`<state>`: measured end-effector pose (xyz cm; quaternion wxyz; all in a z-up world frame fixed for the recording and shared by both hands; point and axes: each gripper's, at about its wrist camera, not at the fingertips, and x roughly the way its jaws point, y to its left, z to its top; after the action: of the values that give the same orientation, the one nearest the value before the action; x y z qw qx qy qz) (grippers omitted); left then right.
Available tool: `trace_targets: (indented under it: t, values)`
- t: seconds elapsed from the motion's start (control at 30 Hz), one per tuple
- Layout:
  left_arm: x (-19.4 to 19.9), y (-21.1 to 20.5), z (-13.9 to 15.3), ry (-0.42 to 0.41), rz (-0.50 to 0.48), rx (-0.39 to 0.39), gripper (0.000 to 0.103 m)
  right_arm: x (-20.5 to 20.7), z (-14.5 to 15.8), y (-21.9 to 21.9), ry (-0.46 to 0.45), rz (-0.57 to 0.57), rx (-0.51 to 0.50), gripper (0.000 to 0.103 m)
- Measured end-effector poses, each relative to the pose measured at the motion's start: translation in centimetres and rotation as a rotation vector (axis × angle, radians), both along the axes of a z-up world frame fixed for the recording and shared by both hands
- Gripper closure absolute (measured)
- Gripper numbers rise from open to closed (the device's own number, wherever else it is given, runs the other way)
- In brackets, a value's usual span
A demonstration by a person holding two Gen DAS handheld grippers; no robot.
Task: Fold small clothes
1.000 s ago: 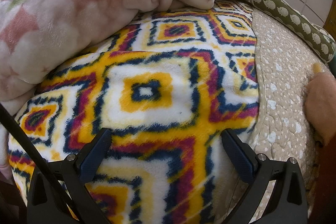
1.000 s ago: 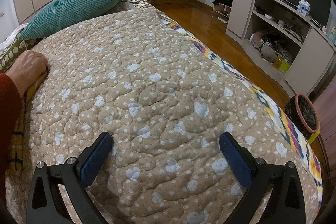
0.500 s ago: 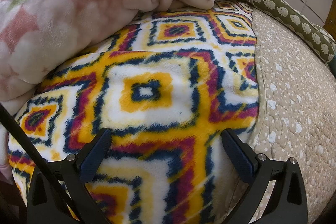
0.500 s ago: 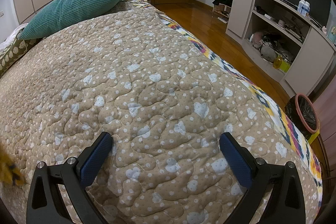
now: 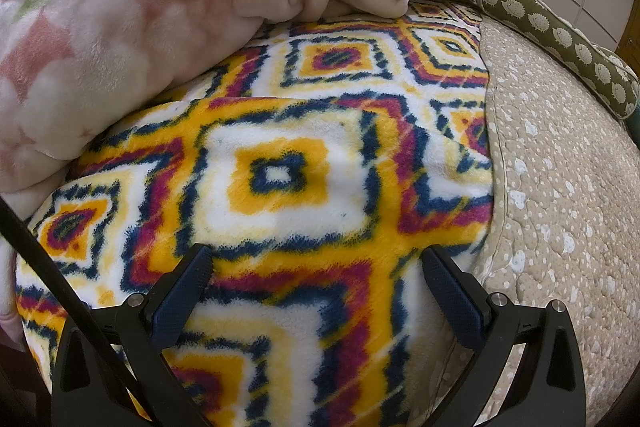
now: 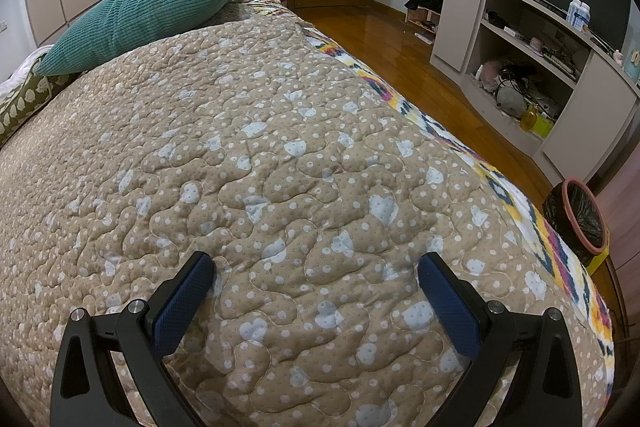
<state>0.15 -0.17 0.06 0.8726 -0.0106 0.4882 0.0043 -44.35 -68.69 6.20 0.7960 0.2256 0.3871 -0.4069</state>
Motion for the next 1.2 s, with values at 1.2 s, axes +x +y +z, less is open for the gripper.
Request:
trace_targets:
  t: [1.2]
  values:
    - [-1.8, 2.6, 2.1, -0.081, 0.060, -0.065, 0.000, 0.0, 0.0, 0.0, 0.000, 0.000, 0.000, 0.000]
